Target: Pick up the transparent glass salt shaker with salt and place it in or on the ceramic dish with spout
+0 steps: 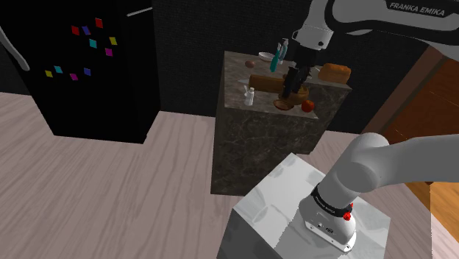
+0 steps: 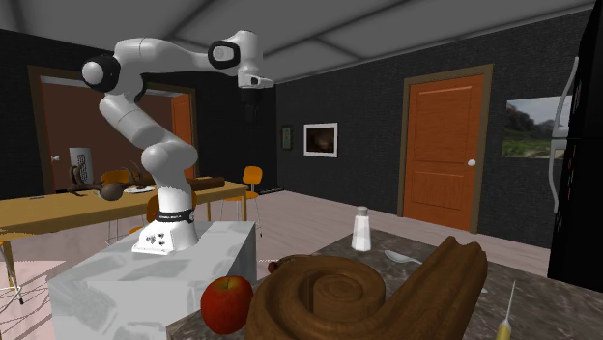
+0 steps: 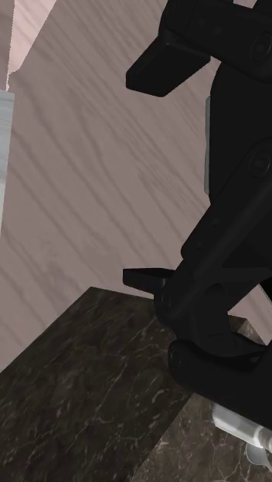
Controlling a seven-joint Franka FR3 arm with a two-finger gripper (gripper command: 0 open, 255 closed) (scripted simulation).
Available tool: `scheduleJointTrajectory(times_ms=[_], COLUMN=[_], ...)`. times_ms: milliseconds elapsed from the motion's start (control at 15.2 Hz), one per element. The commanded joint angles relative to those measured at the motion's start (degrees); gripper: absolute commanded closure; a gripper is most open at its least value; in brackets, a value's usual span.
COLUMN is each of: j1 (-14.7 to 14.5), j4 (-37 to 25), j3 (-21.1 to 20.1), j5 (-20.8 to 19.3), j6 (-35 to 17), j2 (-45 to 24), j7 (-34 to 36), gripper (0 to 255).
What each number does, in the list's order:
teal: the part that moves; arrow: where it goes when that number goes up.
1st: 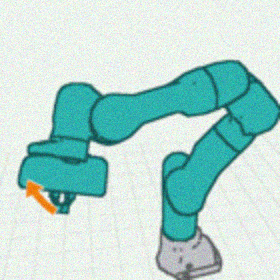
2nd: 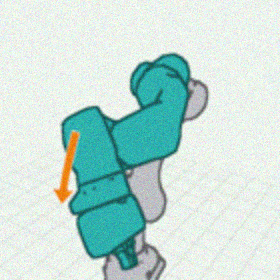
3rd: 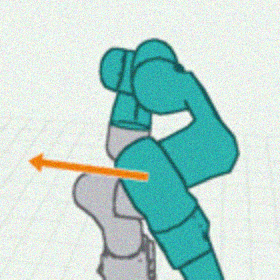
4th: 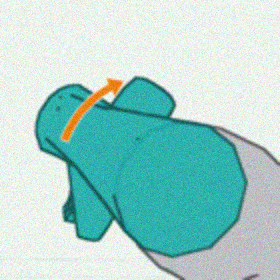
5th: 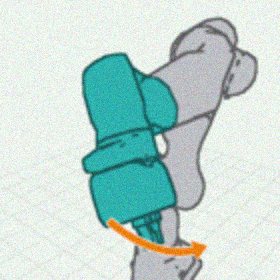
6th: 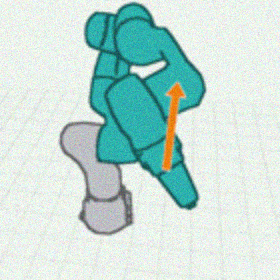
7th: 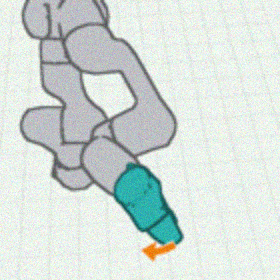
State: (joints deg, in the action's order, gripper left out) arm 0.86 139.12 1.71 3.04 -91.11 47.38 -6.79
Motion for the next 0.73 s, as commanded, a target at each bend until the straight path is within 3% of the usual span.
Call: scheduleJointTrajectory(times_ms=[0, 660], j1=[0.0, 2.0], j4=[0.0, -6.0], j3=[0.0, 7.4], j5=[0.0, -3.0], j6=[0.0, -12.4], j2=[0.0, -18.6], j7=[0.0, -7.8], gripper=[0, 0])
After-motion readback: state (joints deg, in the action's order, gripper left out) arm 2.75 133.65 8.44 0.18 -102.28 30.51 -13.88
